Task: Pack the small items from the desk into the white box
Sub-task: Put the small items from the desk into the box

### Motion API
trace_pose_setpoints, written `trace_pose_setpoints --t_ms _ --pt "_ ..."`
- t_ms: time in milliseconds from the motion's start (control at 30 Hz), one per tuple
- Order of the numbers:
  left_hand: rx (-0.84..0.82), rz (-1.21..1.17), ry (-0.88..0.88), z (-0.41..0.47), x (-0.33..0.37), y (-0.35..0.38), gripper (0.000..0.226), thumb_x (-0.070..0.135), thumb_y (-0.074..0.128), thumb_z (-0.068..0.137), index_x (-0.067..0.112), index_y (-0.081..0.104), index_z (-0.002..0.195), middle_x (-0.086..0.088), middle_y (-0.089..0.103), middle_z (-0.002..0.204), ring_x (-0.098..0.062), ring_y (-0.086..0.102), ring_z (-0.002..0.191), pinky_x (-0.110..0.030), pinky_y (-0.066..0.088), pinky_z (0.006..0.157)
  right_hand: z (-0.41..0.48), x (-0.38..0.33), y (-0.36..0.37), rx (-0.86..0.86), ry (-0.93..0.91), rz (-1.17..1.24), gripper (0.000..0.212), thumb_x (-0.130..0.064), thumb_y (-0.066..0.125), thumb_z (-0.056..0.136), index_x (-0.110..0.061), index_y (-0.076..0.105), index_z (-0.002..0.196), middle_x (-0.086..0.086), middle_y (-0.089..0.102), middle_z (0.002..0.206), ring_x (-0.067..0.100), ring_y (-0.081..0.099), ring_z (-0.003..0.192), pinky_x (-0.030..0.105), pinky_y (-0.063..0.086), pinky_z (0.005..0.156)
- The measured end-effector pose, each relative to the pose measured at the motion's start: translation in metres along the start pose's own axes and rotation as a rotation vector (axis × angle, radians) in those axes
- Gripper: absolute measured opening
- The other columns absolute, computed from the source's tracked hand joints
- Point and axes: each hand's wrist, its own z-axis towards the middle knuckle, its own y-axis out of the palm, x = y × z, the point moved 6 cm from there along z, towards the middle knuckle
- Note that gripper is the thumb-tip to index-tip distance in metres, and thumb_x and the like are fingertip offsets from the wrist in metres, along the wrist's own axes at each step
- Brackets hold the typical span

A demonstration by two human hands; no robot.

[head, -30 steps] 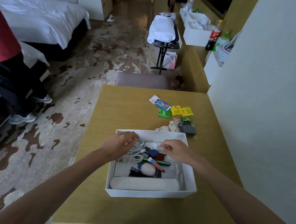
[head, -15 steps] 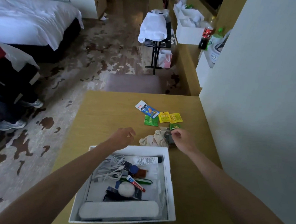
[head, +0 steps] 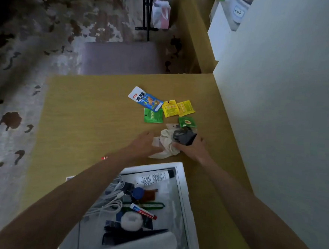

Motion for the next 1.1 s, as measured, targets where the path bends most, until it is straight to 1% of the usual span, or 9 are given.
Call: trace_pose_setpoints --t_ms 133,333,467,567,667,800,900,1000,1100 --pt "0.030 0.030 0.000 0.017 0.013 0.004 0.070 0.049 0.066 0.079 0.006 0.045 0.130 -0.017 0.047 0.133 -0.032 0.043 0.123 -0.042 0.039 0.100 0.002 0.002 0.004 0.001 0.006 -0.028 0.122 -0.066 0.076 0.062 -0.007 0.015 0.149 0.018 0.026 0.147 0.034 0.029 0.137 0.050 0.033 0.110" --pt "0.077 0.003 -0.011 0.030 0.024 0.002 0.037 0.037 0.061 0.086 0.001 0.064 0.093 -0.023 0.064 0.100 -0.034 0.060 0.097 -0.036 0.042 0.075 0.000 0.011 -0.006 0.040 -0.015 0.144 0.084 -0.059 0.073 0.060 -0.011 0.050 0.126 0.011 0.056 0.122 0.028 0.056 0.111 0.050 0.051 0.093" --pt "0.072 -0.076 -0.033 0.029 0.025 -0.001 0.027 0.025 0.058 0.088 0.000 0.066 0.084 -0.025 0.066 0.089 -0.033 0.063 0.089 -0.034 0.037 0.066 -0.009 0.020 -0.015 -0.003 -0.007 0.324 0.054 -0.048 0.068 0.068 -0.014 0.059 0.108 0.003 0.064 0.106 0.023 0.060 0.099 0.038 0.050 0.082" --pt "0.101 -0.284 -0.075 0.021 0.026 -0.007 0.016 0.022 0.055 0.089 0.009 0.061 0.082 -0.010 0.059 0.080 -0.024 0.057 0.083 -0.033 0.039 0.066 -0.021 0.020 -0.025 -0.090 -0.012 0.434 0.037 -0.045 0.062 0.078 -0.017 0.067 0.102 0.004 0.068 0.102 0.020 0.063 0.097 0.030 0.046 0.074" --pt "0.193 -0.492 -0.124 0.006 0.027 -0.022 0.021 0.018 0.054 0.089 0.017 0.046 0.069 0.002 0.046 0.069 -0.017 0.044 0.072 -0.029 0.033 0.053 -0.039 0.018 -0.040 -0.185 -0.013 0.478 0.024 -0.045 0.056 0.086 -0.025 0.066 0.094 -0.001 0.068 0.099 0.013 0.062 0.089 0.028 0.048 0.069" --pt "0.284 -0.879 -0.201 -0.032 0.021 -0.039 0.014 0.019 0.056 0.087 0.015 0.047 0.077 -0.011 0.052 0.085 -0.022 0.052 0.077 -0.036 0.041 0.065 -0.067 0.009 -0.055 -0.272 -0.077 0.596 0.014 -0.032 0.050 0.095 -0.026 0.063 0.097 -0.001 0.065 0.101 0.013 0.063 0.088 0.027 0.054 0.068" --pt "0.316 -1.136 -0.255 -0.072 0.016 -0.043 0.012 0.021 0.056 0.088 0.011 0.054 0.094 -0.013 0.062 0.090 -0.025 0.063 0.070 -0.035 0.051 0.061 -0.092 -0.010 -0.062 -0.315 -0.183 0.683 0.013 -0.027 0.050 0.095 -0.025 0.061 0.102 0.005 0.067 0.106 0.018 0.069 0.088 0.032 0.059 0.067" --pt "0.319 -1.309 -0.260 -0.120 0.015 -0.046 0.016 0.020 0.053 0.088 0.010 0.062 0.096 -0.009 0.068 0.083 -0.018 0.067 0.060 -0.026 0.054 0.050 -0.125 -0.033 -0.060 -0.413 -0.283 0.714 0.034 -0.037 0.058 0.078 -0.022 0.063 0.108 0.013 0.068 0.110 0.026 0.067 0.090 0.036 0.058 0.070" --pt "0.333 -1.446 -0.201 -0.169 0.005 -0.050 0.024 0.020 0.048 0.091 0.007 0.064 0.105 -0.011 0.068 0.091 -0.018 0.067 0.070 -0.027 0.055 0.055 -0.162 -0.058 -0.042 -0.521 -0.410 0.570 0.038 -0.040 0.062 0.073 -0.038 0.063 0.110 0.002 0.070 0.110 0.021 0.069 0.092 0.034 0.058 0.070"
